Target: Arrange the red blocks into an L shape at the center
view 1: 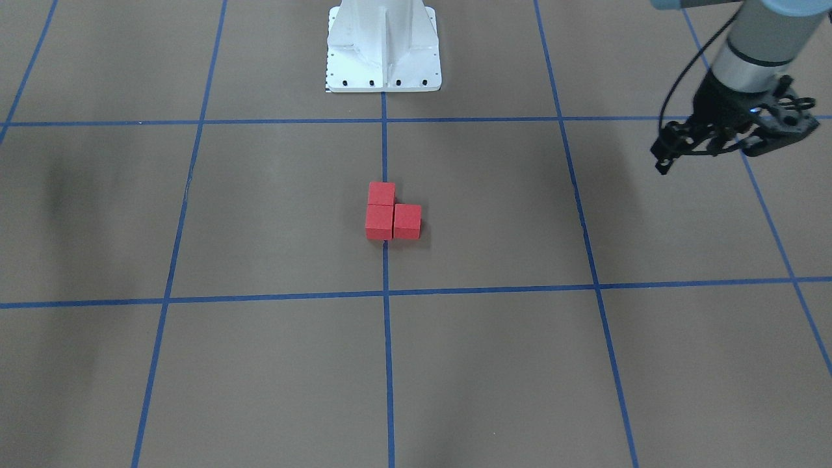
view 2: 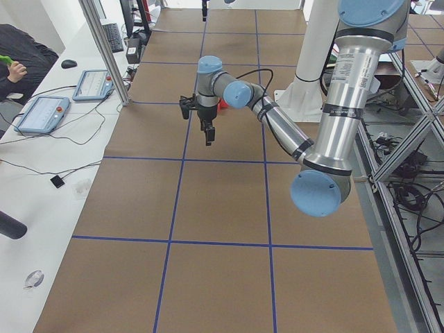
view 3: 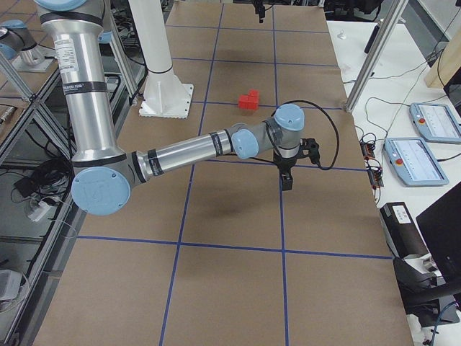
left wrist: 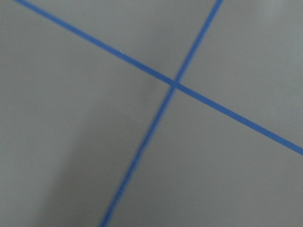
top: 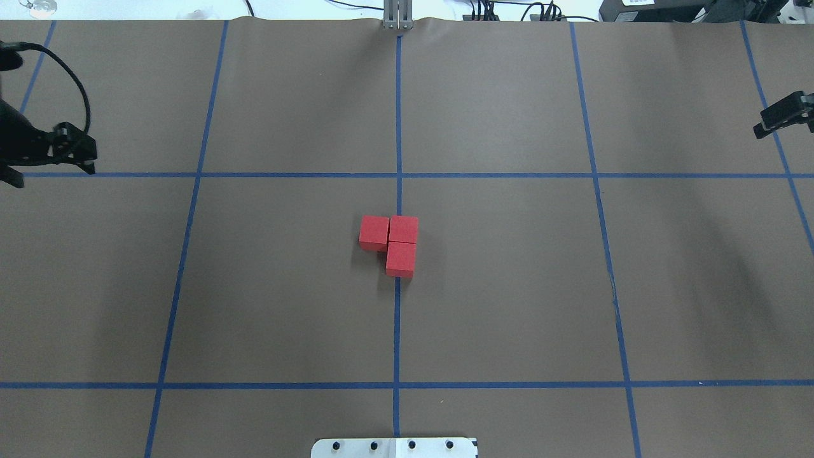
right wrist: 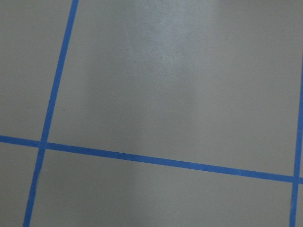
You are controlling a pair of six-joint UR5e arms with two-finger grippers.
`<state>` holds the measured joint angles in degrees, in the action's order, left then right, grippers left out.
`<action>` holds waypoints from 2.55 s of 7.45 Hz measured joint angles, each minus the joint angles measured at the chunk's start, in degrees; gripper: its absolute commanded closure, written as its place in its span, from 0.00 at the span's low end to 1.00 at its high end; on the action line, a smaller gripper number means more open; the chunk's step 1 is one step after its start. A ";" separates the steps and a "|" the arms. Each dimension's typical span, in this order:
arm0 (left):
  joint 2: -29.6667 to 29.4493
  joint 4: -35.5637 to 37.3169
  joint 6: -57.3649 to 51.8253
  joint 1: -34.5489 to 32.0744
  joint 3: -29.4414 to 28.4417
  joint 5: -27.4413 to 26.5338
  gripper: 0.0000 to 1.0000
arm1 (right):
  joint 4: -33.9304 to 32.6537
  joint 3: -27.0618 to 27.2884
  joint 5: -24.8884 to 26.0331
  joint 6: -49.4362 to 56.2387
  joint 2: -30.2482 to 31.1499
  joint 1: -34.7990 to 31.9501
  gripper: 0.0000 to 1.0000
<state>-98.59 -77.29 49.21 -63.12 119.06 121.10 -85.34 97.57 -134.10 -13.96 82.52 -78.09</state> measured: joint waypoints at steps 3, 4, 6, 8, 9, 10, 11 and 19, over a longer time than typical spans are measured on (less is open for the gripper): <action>6.15 -3.81 -40.44 -19.42 -12.07 11.33 0.00 | 0.08 -4.56 -3.94 11.27 3.47 -7.69 0.01; 8.85 -8.16 -50.86 -22.59 -15.38 12.90 0.00 | -0.09 -4.75 -3.85 11.77 4.43 -8.68 0.01; 11.76 -13.00 -57.33 -24.48 -19.08 13.32 0.00 | -0.41 -4.57 -4.13 12.13 6.01 -10.87 0.01; 12.03 -13.77 -54.14 -24.82 -21.20 13.31 0.00 | -1.54 -4.08 -4.26 12.15 7.20 -12.25 0.01; 12.11 -13.69 -51.32 -24.93 -20.46 13.34 0.00 | -3.98 -3.49 -4.16 12.22 7.01 -12.76 0.01; 12.26 -13.51 -49.81 -24.98 -19.38 13.39 0.00 | -6.24 -2.70 -4.05 12.31 6.80 -13.10 0.01; 12.32 -13.40 -49.20 -25.01 -18.96 13.43 0.00 | -7.53 -2.15 -4.00 12.35 6.82 -13.31 0.01; 12.37 -13.32 -48.98 -24.96 -19.69 13.46 0.00 | -13.02 -0.30 -2.94 12.29 6.73 -13.58 0.01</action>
<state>-86.22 -90.61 0.23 -88.07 99.37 134.56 -98.37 97.27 -137.05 -1.67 89.26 -91.67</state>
